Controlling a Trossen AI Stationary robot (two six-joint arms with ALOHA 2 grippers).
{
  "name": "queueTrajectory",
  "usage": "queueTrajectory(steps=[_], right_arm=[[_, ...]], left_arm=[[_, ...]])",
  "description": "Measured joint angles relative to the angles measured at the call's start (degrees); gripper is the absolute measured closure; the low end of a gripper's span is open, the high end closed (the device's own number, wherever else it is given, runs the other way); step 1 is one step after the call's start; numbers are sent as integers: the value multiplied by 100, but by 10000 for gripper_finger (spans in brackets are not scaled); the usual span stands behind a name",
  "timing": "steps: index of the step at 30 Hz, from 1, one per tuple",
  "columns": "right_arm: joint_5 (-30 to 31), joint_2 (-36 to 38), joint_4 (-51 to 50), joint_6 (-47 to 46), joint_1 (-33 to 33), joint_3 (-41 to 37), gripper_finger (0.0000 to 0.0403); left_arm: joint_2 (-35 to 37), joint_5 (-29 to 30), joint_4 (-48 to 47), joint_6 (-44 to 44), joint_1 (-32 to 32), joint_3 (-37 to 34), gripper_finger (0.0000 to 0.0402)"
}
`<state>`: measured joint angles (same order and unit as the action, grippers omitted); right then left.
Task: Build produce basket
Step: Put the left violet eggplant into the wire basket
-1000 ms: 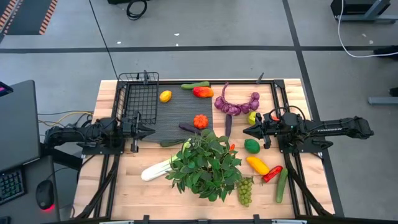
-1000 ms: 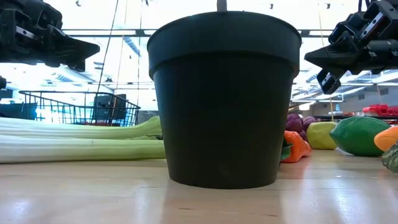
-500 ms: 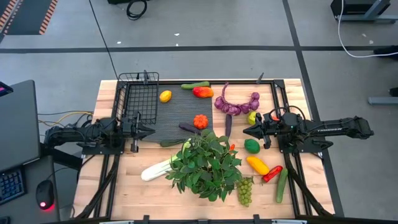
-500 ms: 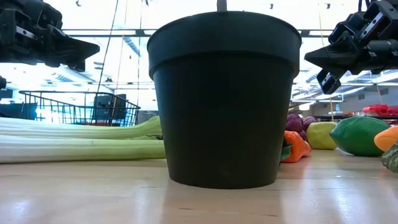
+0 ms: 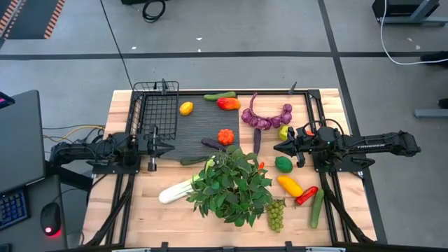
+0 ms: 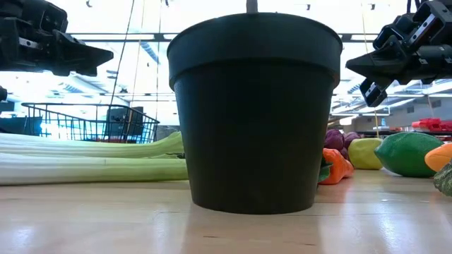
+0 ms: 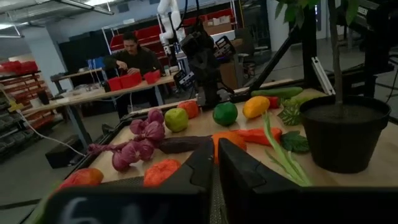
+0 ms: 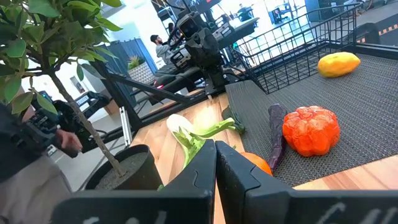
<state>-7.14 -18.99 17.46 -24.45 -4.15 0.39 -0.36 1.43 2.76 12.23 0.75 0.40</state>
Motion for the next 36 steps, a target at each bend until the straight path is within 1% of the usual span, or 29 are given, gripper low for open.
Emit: queueTrajectory(steps=[2, 5, 7, 11, 15, 19, 23, 26, 31, 36], right_arm=[[0, -1, -1, -1, 1, 2, 387], [0, 1, 1, -2, 1, 0, 387], [-2, 1, 1, -2, -1, 2, 387], [0, -1, 0, -2, -1, 0, 387], [0, -1, -1, -2, -1, 0, 387], [-1, 0, 0, -1, 0, 1, 387], [0, -1, 1, -2, 1, 0, 387], [0, 0, 1, -2, 0, 1, 387], [72, 1, 1, 0, 1, 0, 387], [256, -1, 1, 2, 0, 1, 387]], left_arm=[[2, -1, 0, -260, 0, -2, 376], [0, -2, 66, -1256, 1, 0, 374], [2, 19, 198, -1678, 9, 0, 371], [-34, 89, 147, -1956, 9, 76, 367], [-387, 214, 193, -1922, 9, 491, 371], [-1131, 724, 137, -1906, 9, 1097, 376], [-2085, 1128, 147, -1903, 9, 1787, 372], [-2843, 1192, 149, -1915, 9, 2275, 368], [-4133, 1189, 155, -2340, 64, 3005, 367], [-5326, 1189, 389, -2839, 203, 3729, 374]])
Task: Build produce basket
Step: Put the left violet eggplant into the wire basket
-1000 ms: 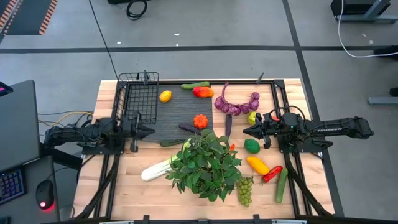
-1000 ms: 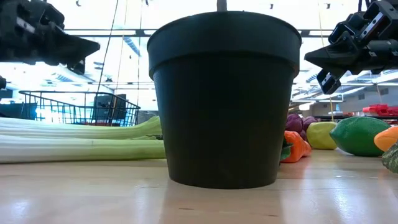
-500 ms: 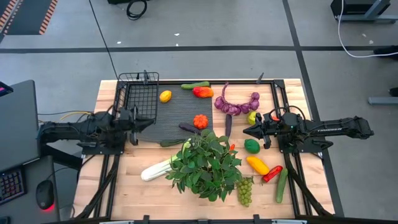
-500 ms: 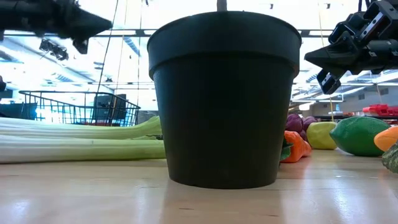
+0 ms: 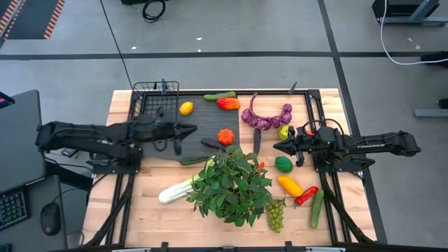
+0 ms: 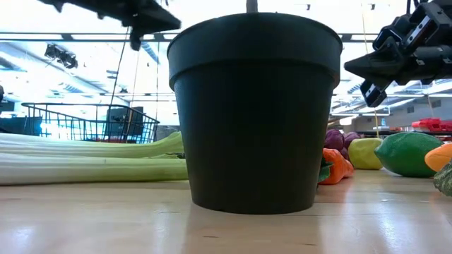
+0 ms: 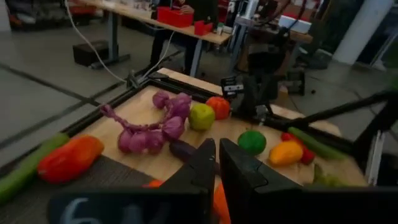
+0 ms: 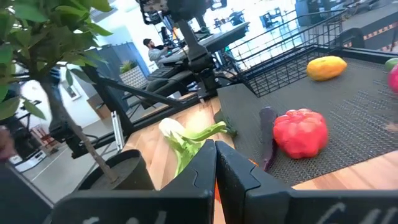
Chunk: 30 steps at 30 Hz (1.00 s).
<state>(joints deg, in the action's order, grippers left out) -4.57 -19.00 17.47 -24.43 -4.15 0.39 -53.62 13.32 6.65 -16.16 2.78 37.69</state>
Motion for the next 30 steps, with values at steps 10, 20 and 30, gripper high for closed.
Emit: queueTrajectory(steps=[10, 20, 30], right_arm=[[-53, -151, -30, 148, -168, 88, 387], [33, -785, 0, 962, -681, 1373, 387], [45, -2105, -486, 903, -1362, 2630, 387]], left_arm=[[-1109, -9, -652, -311, 21, 1493, 366], [-1109, 3, -2699, -574, 610, 2366, 371], [-1111, -5, -2644, -998, 603, 2391, 363]])
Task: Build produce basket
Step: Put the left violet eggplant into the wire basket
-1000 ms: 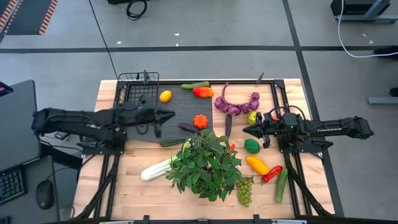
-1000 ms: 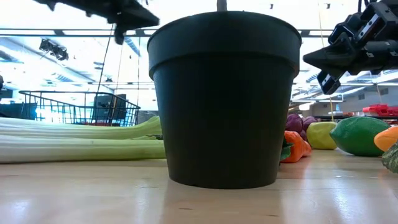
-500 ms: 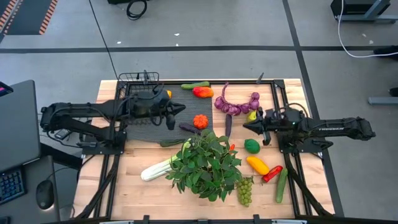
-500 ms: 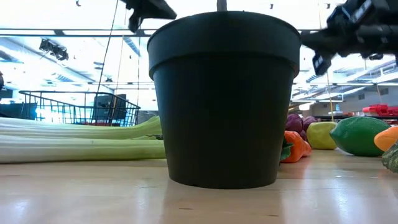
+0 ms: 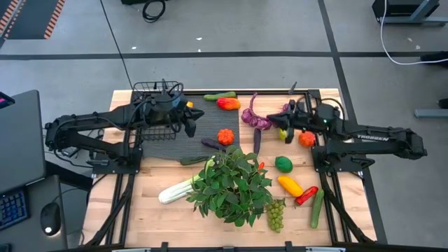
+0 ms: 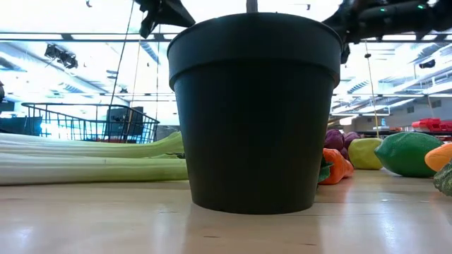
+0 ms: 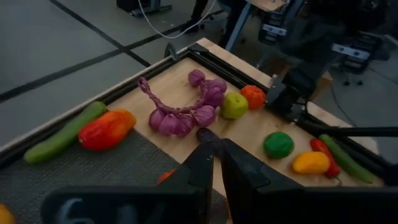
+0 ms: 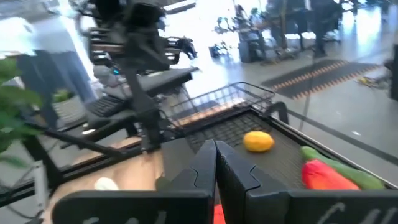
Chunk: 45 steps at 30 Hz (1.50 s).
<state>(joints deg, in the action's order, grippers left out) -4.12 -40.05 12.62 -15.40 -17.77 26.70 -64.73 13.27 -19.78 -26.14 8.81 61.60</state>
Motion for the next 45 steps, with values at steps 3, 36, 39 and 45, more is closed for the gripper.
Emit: queueTrajectory(steps=[3, 36, 39, 45], right_arm=[[1, -432, -409, -2, -177, 475, 387], [-197, -2347, -1193, -2352, -708, 2020, 387], [-242, -2345, -1272, -2420, -761, 2020, 386], [-460, -2348, -1660, -2516, -1040, 2017, 366]], left_arm=[[0, -6, 4, -207, -66, 0, 363], [149, -157, -358, -224, -137, 2, 300], [147, -159, -444, -350, -92, 2, 273], [149, -150, -487, -552, 76, 2, 219]])
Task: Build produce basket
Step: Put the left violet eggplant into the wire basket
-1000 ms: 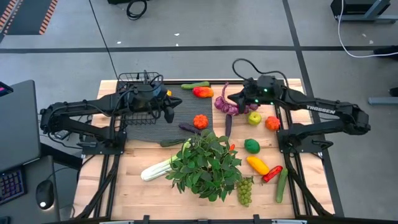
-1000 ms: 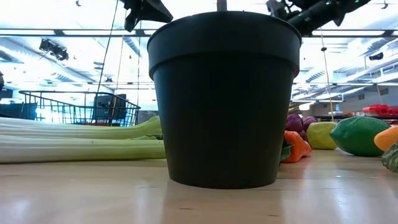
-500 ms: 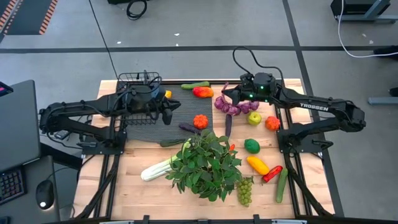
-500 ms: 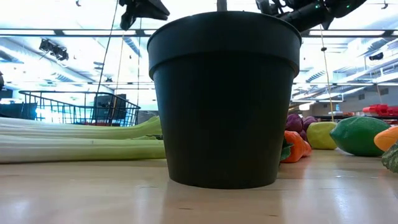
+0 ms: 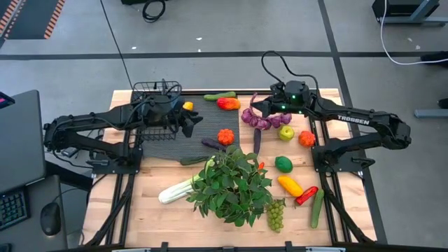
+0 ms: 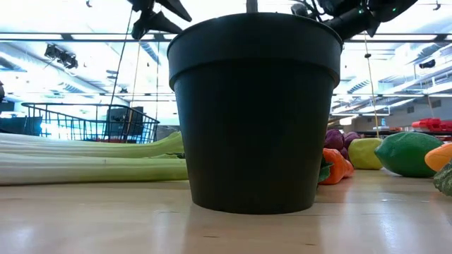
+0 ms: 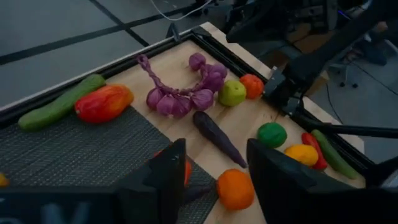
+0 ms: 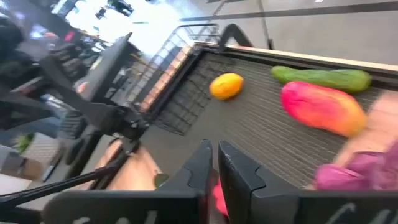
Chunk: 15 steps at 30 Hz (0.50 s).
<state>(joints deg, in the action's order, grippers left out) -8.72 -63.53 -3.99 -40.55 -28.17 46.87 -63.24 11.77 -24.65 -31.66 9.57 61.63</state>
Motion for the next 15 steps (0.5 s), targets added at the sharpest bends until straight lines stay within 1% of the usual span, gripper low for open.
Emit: queueTrajectory(steps=[3, 5, 9, 15], right_arm=[[-18, -114, 2, -30, -166, 0, 345], [-104, -228, -1, 42, -215, -2, 327], [-581, -536, -162, 442, -243, -2, 291], [-648, -782, -527, 567, -269, -4, 256]], left_arm=[[-4, 32, -181, 19, 101, 0, 204], [-50, 157, -263, -238, 162, 0, 199], [-56, 214, -530, -490, 285, -2, 200], [-135, 208, -1261, -525, 497, -7, 206]])
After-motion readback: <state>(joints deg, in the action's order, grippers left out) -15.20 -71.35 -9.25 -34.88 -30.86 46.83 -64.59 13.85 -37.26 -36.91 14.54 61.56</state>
